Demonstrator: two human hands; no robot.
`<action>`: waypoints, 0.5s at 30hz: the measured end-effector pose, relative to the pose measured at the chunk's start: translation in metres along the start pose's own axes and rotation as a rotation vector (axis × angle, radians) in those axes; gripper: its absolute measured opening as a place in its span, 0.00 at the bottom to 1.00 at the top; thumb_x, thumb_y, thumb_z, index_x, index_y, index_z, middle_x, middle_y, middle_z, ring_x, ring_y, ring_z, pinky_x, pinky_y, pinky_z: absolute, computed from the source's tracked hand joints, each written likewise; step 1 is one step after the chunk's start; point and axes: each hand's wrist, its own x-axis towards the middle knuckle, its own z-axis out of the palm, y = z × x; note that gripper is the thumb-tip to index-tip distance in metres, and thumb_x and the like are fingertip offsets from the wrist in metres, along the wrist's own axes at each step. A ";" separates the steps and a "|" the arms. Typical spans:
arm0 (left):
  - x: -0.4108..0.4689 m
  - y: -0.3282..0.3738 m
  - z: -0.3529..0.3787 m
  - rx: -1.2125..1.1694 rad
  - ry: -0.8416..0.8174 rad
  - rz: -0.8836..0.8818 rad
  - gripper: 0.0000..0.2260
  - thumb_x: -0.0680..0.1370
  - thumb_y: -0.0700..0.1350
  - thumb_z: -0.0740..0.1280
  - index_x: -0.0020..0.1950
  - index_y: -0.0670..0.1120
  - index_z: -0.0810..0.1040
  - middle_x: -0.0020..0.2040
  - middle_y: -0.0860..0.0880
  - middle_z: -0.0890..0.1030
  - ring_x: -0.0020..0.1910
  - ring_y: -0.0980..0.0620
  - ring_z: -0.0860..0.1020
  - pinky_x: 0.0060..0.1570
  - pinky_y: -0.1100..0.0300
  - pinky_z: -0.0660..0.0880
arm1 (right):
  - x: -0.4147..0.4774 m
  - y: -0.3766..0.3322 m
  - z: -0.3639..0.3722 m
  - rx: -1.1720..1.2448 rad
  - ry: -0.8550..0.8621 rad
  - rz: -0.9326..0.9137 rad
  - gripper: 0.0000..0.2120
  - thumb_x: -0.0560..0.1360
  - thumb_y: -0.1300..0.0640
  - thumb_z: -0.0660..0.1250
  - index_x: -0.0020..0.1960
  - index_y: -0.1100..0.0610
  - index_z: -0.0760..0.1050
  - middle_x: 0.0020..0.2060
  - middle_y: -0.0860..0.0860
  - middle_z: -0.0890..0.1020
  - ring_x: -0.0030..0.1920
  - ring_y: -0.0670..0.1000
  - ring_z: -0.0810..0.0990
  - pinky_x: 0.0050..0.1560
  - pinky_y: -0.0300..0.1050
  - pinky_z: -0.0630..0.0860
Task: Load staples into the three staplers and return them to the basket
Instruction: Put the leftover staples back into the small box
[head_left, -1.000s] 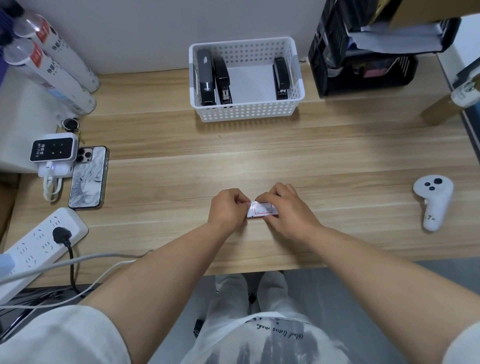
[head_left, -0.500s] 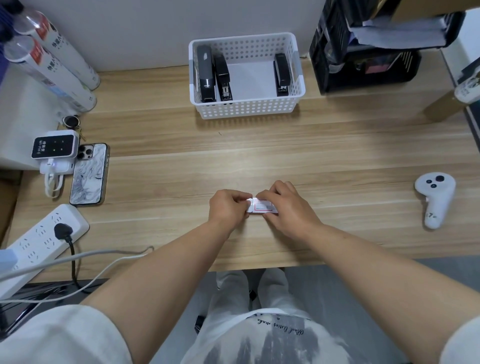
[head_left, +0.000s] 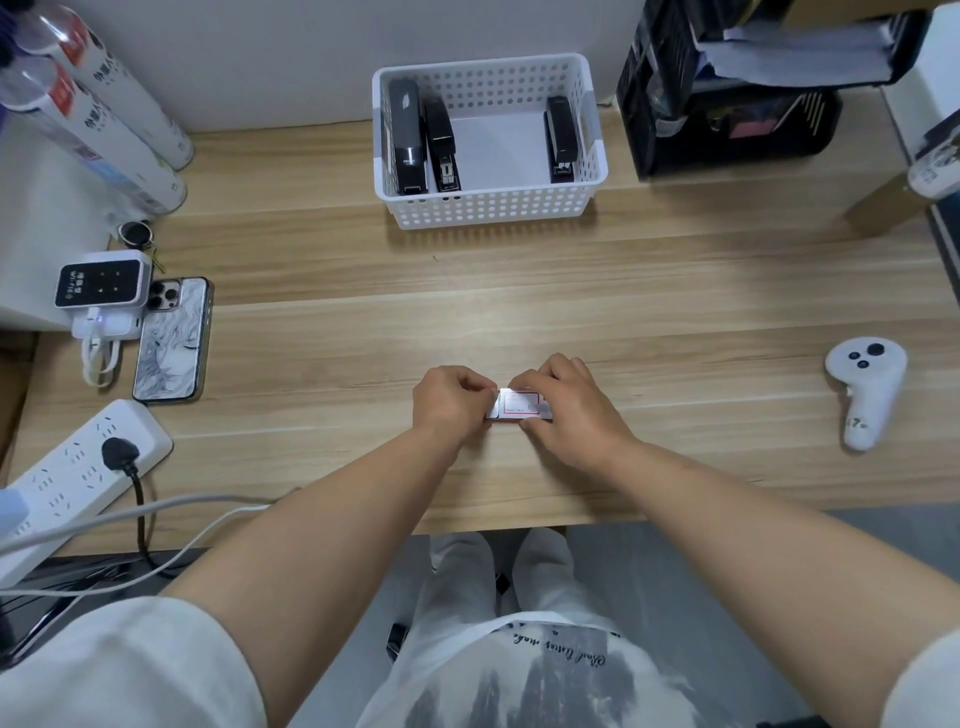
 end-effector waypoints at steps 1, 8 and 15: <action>0.000 0.000 0.000 0.007 0.007 0.005 0.07 0.73 0.37 0.71 0.40 0.46 0.87 0.39 0.47 0.86 0.37 0.44 0.85 0.47 0.48 0.85 | 0.000 0.000 0.000 0.004 -0.002 0.003 0.17 0.73 0.57 0.72 0.61 0.48 0.78 0.50 0.47 0.72 0.55 0.50 0.67 0.48 0.54 0.76; -0.005 0.001 0.004 0.051 0.017 0.054 0.07 0.74 0.36 0.70 0.45 0.45 0.87 0.43 0.46 0.87 0.44 0.42 0.86 0.51 0.49 0.83 | -0.005 0.000 0.003 -0.040 0.028 -0.041 0.18 0.73 0.58 0.71 0.62 0.49 0.78 0.50 0.48 0.72 0.54 0.52 0.68 0.42 0.55 0.77; -0.009 -0.009 0.000 0.049 -0.050 0.096 0.12 0.74 0.33 0.69 0.53 0.45 0.85 0.47 0.47 0.87 0.49 0.48 0.85 0.57 0.51 0.81 | -0.003 0.002 0.002 -0.049 0.023 -0.054 0.18 0.73 0.57 0.71 0.62 0.49 0.78 0.50 0.48 0.72 0.55 0.52 0.68 0.42 0.55 0.78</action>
